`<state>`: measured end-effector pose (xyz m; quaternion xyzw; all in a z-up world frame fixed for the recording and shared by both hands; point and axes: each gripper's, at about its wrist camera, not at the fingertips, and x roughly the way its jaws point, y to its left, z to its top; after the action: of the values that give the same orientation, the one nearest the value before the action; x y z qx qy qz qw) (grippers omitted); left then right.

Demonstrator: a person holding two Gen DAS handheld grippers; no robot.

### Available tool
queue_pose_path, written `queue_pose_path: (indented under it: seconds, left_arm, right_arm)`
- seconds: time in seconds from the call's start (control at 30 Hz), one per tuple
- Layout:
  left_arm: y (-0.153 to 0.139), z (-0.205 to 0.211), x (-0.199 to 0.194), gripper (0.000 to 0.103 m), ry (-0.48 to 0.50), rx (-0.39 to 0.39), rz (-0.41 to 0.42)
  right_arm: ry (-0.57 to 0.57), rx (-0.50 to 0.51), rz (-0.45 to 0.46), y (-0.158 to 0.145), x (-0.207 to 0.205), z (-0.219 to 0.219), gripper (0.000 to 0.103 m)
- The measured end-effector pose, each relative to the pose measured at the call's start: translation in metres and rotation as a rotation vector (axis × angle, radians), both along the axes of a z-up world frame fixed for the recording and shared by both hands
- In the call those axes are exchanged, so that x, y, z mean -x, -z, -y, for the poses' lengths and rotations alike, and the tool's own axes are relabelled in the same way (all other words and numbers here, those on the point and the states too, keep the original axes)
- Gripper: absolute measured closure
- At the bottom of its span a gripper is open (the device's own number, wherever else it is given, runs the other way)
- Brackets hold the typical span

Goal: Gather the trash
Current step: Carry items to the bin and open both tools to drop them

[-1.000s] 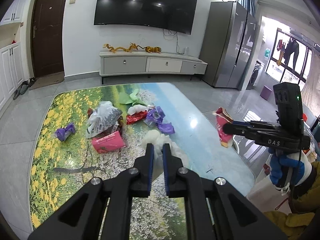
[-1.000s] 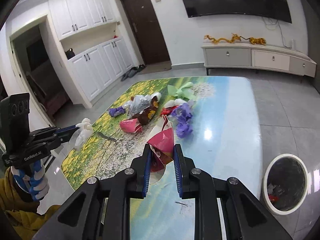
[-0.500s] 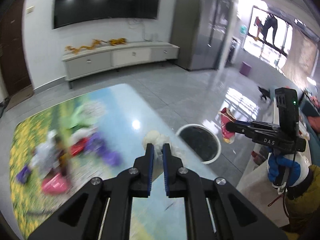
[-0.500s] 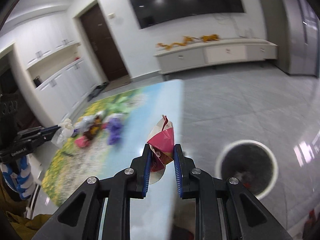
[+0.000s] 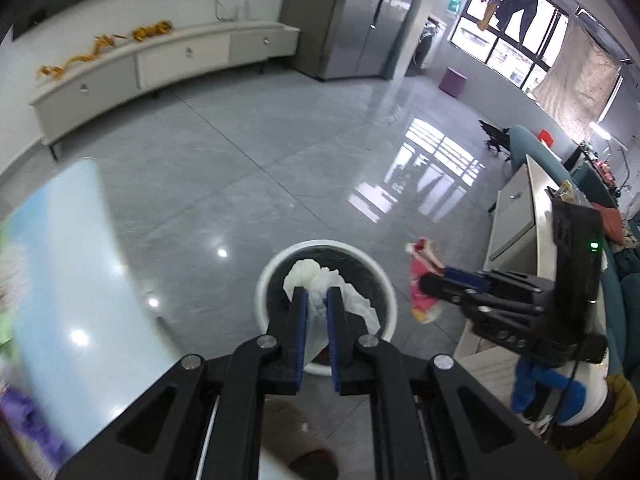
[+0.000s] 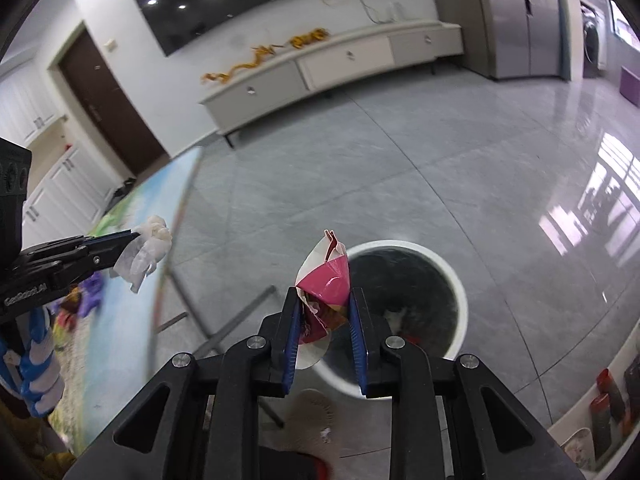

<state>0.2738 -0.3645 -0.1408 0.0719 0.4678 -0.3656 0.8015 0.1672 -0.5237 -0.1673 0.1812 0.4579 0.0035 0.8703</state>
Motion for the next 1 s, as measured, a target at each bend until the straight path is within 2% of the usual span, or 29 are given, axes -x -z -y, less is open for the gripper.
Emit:
queue_pose_path:
  seconds: [0.1,0.13,0.2,0.23,0.27,0.4,0.6,0.77,1.0]
  left_arm:
    - [0.016,0.023,-0.016,0.091,0.006,0.009,-0.052]
    - [0.022,0.029,-0.022,0.087,0.006,0.012,-0.071]
    - [0.033,0.039,-0.033,0.064,0.001,0.019,-0.103]
    - [0.039,0.043,-0.039,0.046,-0.011,0.026,-0.118]
    - [0.043,0.044,-0.042,0.043,-0.016,0.031,-0.123]
    - [0.055,0.043,-0.05,0.043,-0.03,0.044,-0.163]
    - [0.042,0.032,-0.036,0.044,-0.041,0.043,-0.115]
    - [0.021,0.007,-0.006,0.044,-0.039,0.062,-0.065]
    - [-0.004,-0.044,0.045,0.044,-0.013,0.008,0.039]
  right_arm:
    - [0.033,-0.012,-0.038,0.022,-0.02,0.019,0.079]
    - [0.041,-0.012,-0.05,0.029,-0.026,0.023,0.076]
    - [0.06,-0.005,-0.073,0.043,-0.036,0.03,0.074]
    - [0.067,-0.004,-0.08,0.048,-0.039,0.031,0.074]
    - [0.076,0.0,-0.088,0.055,-0.043,0.034,0.074]
    - [0.1,-0.007,-0.114,0.071,-0.046,0.036,0.072]
    - [0.113,-0.008,-0.113,0.067,-0.04,0.034,0.071]
    - [0.099,-0.013,-0.071,0.045,-0.025,0.014,0.071]
    - [0.035,0.018,0.037,-0.012,0.003,-0.028,0.071]
